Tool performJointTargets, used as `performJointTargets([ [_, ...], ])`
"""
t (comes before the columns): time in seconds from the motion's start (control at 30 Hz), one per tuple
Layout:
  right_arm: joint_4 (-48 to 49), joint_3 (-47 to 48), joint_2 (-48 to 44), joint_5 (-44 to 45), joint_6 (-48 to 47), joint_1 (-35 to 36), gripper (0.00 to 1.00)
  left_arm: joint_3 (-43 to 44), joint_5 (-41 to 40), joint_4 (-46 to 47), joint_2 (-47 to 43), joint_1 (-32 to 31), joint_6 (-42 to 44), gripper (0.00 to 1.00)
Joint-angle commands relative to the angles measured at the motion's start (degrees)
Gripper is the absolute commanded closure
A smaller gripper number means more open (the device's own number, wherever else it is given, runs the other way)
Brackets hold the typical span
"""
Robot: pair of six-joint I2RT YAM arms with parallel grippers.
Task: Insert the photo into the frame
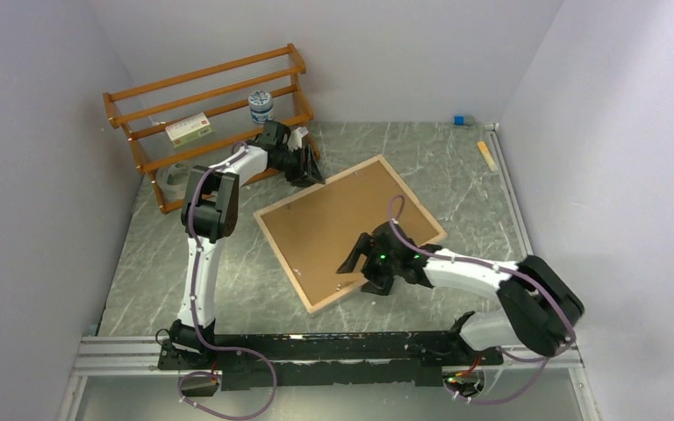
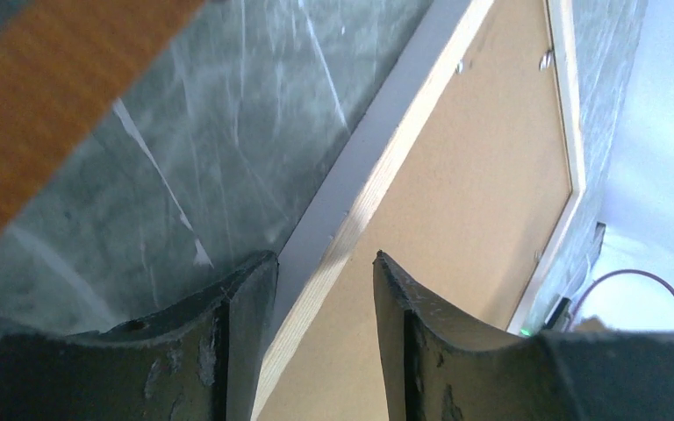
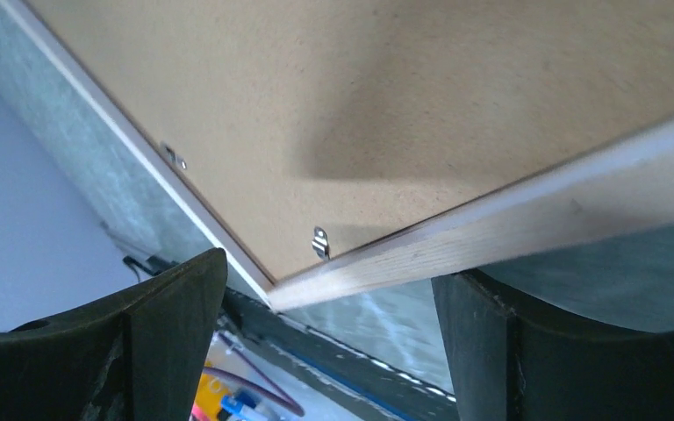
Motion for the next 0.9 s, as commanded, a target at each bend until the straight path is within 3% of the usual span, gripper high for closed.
performJointTargets([
  [0.0,17.7,7.4,7.81,8.21,6.44,5.04,0.11,-1.21,-2.02,-8.61,5.28,-3.26,0.6,0.47],
  [0.23,6.89,9.57,4.44,11.35,6.5,7.57,0.09,2.85,-7.2,-12.99,0.93,-0.95,1.34,0.4],
  [0.47,-1.43,12.58,-7.96,9.4,-8.11,6.79,0.11,1.89,-9.77,-18.08,-10.09,3.3,1.64,0.3],
  [0.63,-3.91,25.24,2.51,7.24,-19.73,5.52,0.17,-10.99,-18.71,-19.52,-22.76,5.99,-1.88,0.29],
  [0.87,-2.58,37.96,18.82,3.16,-24.08,5.52,0.19,-36.65,-28.69,-15.59,-42.72,10.6,-8.87,0.24],
])
